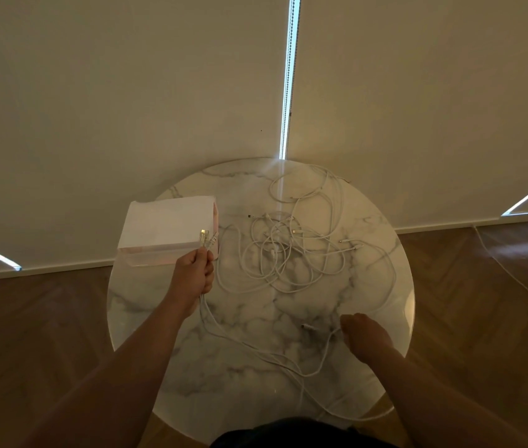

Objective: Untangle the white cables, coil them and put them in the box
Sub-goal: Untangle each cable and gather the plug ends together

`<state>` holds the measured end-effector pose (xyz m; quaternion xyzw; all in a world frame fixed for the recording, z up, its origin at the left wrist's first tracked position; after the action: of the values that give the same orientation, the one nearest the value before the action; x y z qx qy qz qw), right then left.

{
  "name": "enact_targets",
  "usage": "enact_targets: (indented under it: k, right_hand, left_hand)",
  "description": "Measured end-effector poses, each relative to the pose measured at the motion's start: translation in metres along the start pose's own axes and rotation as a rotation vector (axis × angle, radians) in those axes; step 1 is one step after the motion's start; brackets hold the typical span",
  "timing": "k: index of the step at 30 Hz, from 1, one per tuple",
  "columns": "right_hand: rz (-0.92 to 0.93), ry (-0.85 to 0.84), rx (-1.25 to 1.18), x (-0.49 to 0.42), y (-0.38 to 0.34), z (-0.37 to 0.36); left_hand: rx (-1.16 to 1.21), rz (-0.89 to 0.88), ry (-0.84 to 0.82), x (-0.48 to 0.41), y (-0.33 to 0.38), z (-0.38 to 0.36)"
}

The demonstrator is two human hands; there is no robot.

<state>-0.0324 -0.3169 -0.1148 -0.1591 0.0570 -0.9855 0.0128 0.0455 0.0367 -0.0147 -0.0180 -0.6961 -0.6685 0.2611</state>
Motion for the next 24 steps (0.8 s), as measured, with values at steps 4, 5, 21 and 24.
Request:
enact_targets:
  k: [4, 5, 21, 24]
  right_hand:
    - [0.04, -0.021, 0.015, 0.004, -0.009, -0.005]
    - [0.03, -0.007, -0.006, 0.003, -0.011, -0.006]
    - [-0.012, 0.086, 0.206, 0.005, -0.042, 0.026]
    - [0.07, 0.082, 0.253, 0.005, -0.048, 0.018]
  left_hand:
    - [-0.005, -0.001, 0.001, 0.002, 0.0, 0.0]
    - [-0.008, -0.002, -0.001, 0.003, 0.0, 0.0]
    - [-0.014, -0.002, -0.033, 0.013, 0.004, -0.008]
    - [-0.011, -0.007, -0.035, 0.014, 0.006, -0.006]
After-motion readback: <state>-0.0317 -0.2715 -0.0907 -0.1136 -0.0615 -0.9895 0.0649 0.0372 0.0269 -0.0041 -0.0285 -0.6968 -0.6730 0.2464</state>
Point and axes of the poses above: each hand's wrist, its own x-axis away from the middle knuckle, its own z-axis out of the back of the hand, y = z × x, the point moved 7 cm from there along -x, towards the middle knuckle, and after that the axes turned 10 degrees about y, right-handed, at the moved point
